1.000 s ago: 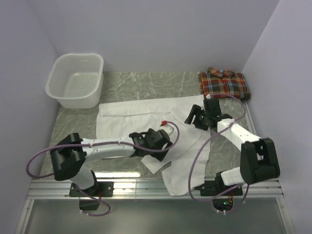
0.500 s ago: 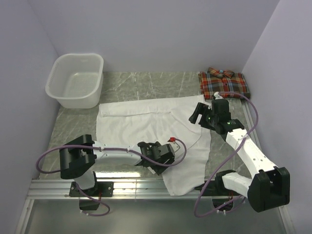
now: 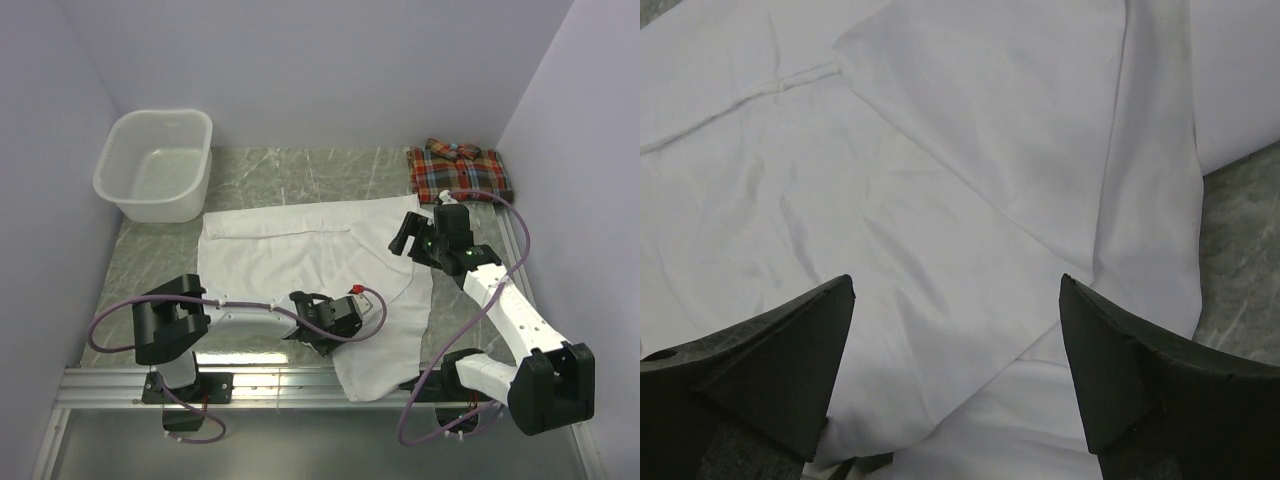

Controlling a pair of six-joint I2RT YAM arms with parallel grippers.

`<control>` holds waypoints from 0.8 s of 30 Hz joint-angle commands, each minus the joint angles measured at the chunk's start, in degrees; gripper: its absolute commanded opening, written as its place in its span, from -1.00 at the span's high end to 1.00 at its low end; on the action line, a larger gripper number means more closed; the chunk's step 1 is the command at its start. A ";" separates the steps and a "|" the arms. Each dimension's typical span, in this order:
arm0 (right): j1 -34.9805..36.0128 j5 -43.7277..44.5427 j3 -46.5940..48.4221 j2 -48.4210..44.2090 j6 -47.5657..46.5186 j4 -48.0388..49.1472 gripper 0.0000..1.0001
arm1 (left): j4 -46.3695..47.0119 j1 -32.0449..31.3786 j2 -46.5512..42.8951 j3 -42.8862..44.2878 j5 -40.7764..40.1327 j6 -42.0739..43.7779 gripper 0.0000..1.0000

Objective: Fold and stack the long sleeve shirts
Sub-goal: Fold the shirt

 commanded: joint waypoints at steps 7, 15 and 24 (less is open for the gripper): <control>0.16 1.84 1.02 -2.07 0.27 0.13 -0.78 | -4.70 -0.25 3.25 2.70 2.05 -0.70 0.99; -0.28 5.88 3.38 -5.41 -0.70 -1.80 -0.75 | -10.50 -0.25 -5.36 15.07 4.51 2.29 0.99; -0.89 12.57 4.53 -12.43 -0.35 -3.30 -0.74 | -15.08 -0.25 -9.23 24.59 15.40 6.15 0.99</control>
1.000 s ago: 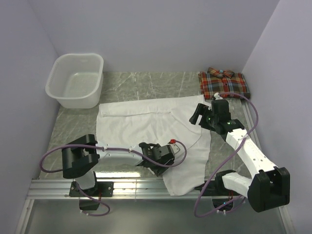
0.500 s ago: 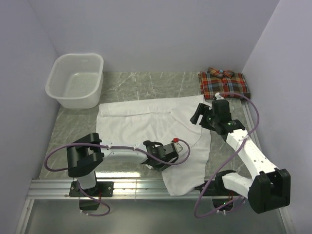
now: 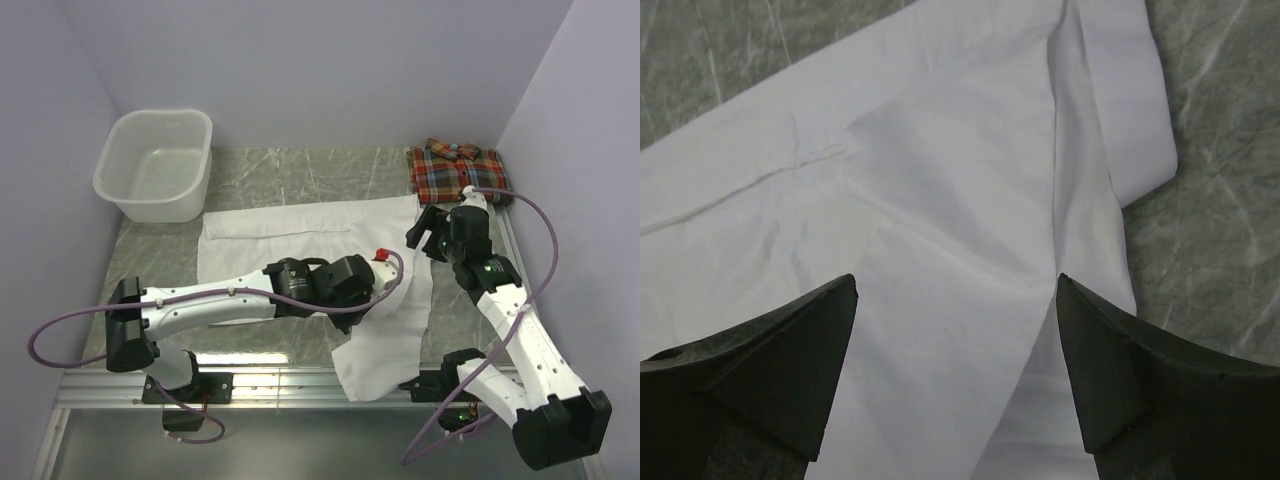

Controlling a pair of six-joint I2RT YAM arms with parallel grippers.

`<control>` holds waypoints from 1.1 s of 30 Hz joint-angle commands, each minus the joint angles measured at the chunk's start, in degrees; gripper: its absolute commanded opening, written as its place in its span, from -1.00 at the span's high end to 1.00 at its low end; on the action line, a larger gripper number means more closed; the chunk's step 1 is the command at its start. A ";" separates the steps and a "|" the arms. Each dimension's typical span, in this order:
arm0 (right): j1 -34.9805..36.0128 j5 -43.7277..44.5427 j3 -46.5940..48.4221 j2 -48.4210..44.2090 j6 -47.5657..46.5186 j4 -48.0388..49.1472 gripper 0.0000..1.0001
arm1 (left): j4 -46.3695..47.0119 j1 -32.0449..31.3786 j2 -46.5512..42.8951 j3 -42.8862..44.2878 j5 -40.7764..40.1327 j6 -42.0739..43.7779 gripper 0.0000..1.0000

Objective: Fold and stack the long sleeve shirts
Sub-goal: Fold the shirt

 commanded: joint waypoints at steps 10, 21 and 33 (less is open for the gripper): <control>-0.57 4.09 1.12 -4.96 0.60 0.70 -0.73 | -1.81 -0.42 -2.24 6.08 17.46 4.25 0.99; -0.57 4.00 0.24 -5.74 0.77 0.62 -0.73 | 3.12 17.41 4.43 10.63 24.14 0.29 0.99; -0.56 0.41 -2.31 -6.10 0.07 1.40 -0.72 | 6.27 40.52 13.58 16.37 30.73 -9.98 0.99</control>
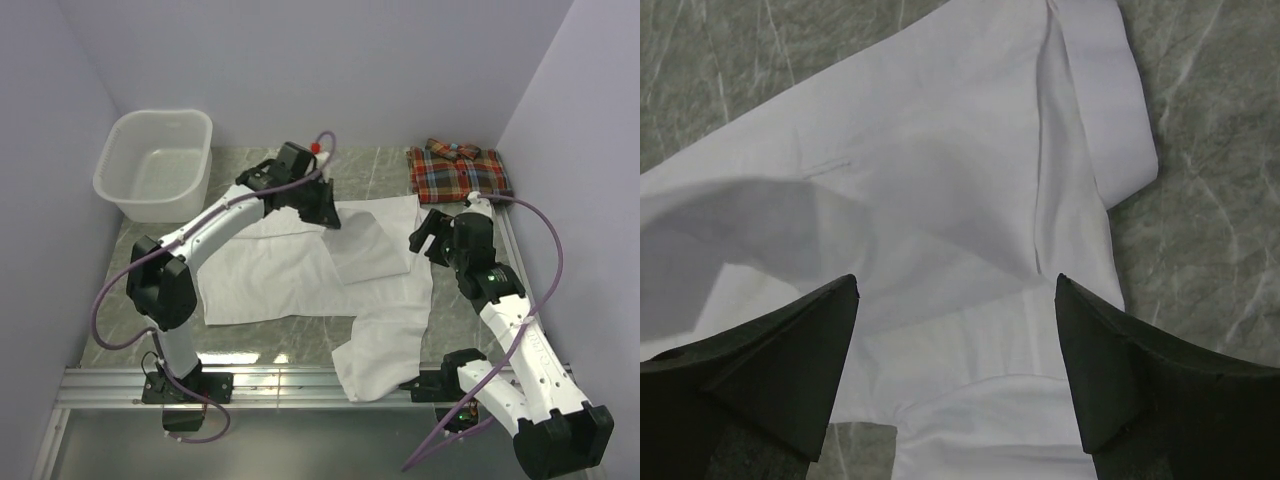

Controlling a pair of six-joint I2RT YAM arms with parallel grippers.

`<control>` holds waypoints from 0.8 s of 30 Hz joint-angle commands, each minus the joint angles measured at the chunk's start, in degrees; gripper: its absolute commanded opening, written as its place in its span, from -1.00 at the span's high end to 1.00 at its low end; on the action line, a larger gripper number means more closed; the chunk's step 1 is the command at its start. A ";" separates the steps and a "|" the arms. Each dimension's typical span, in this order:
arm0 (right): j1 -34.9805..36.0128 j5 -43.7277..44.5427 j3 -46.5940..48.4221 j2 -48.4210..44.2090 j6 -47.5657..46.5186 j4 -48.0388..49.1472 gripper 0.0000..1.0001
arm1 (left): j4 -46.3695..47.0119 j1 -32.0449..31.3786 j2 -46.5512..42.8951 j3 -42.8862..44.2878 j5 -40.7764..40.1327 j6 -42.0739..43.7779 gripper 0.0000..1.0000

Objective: Fold and stack the long sleeve shirts
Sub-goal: Fold the shirt

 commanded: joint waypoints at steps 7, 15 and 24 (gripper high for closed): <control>-0.35 -6.59 -1.60 2.07 -1.71 3.73 -0.71 | 6.69 16.37 0.66 -6.70 2.89 -11.90 0.99; -0.35 -9.41 -2.39 5.32 -2.41 5.58 -0.70 | 5.46 22.18 1.46 -11.80 3.95 -17.35 0.99; -0.17 -11.96 -2.83 9.45 -2.24 8.13 -0.69 | 1.34 27.27 -3.55 -17.87 -0.19 -21.84 0.99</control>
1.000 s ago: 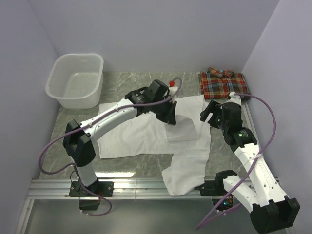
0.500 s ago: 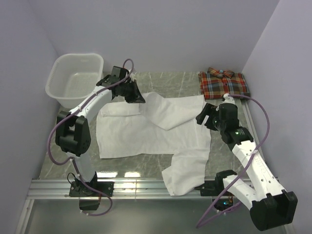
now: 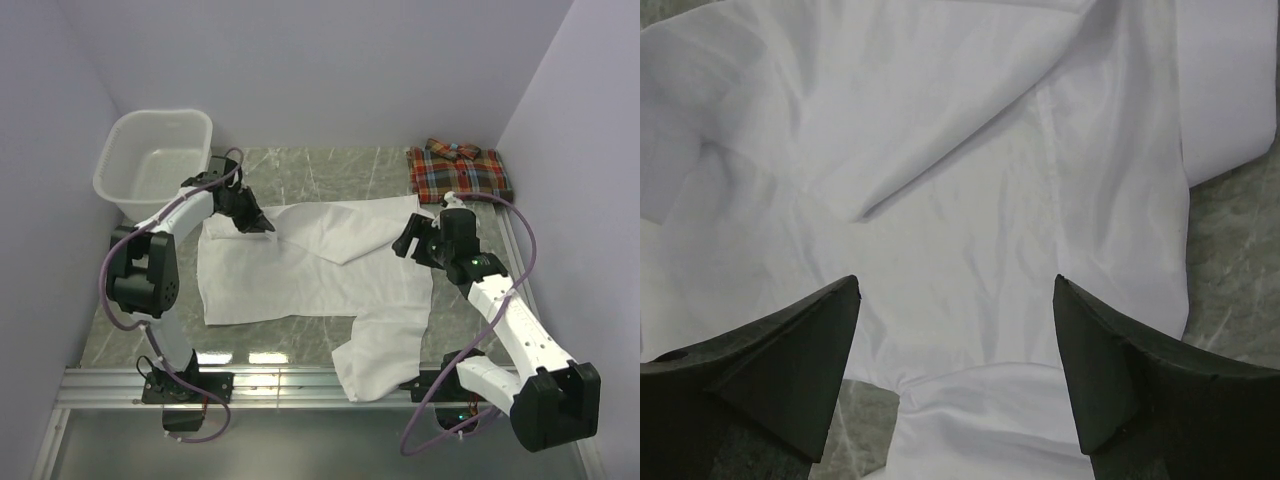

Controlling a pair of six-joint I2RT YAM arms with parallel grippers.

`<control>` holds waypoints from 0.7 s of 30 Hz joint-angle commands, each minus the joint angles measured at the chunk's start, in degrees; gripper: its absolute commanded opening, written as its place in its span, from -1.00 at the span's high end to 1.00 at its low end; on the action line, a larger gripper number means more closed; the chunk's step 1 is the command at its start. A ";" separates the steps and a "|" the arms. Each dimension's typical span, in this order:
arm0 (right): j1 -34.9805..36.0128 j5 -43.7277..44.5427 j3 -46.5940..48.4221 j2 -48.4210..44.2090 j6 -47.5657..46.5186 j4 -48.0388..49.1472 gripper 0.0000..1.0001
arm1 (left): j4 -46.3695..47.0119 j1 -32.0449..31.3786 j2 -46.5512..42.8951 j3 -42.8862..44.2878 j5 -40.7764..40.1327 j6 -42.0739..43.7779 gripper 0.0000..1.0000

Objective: Fold and stack the long sleeve shirts
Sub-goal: Fold the shirt

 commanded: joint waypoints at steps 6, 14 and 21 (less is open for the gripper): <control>-0.32 -2.48 -0.38 1.57 -0.07 4.96 -0.69 | -4.14 1.93 -6.55 0.15 1.90 -4.26 0.99; -0.15 -3.27 -0.91 2.45 -0.42 5.76 -0.69 | -8.54 1.84 -9.54 5.96 3.05 -7.95 0.99; -0.15 -3.98 -1.34 2.98 -0.33 6.73 -0.69 | -8.02 2.01 -11.74 -0.28 3.31 -10.41 0.99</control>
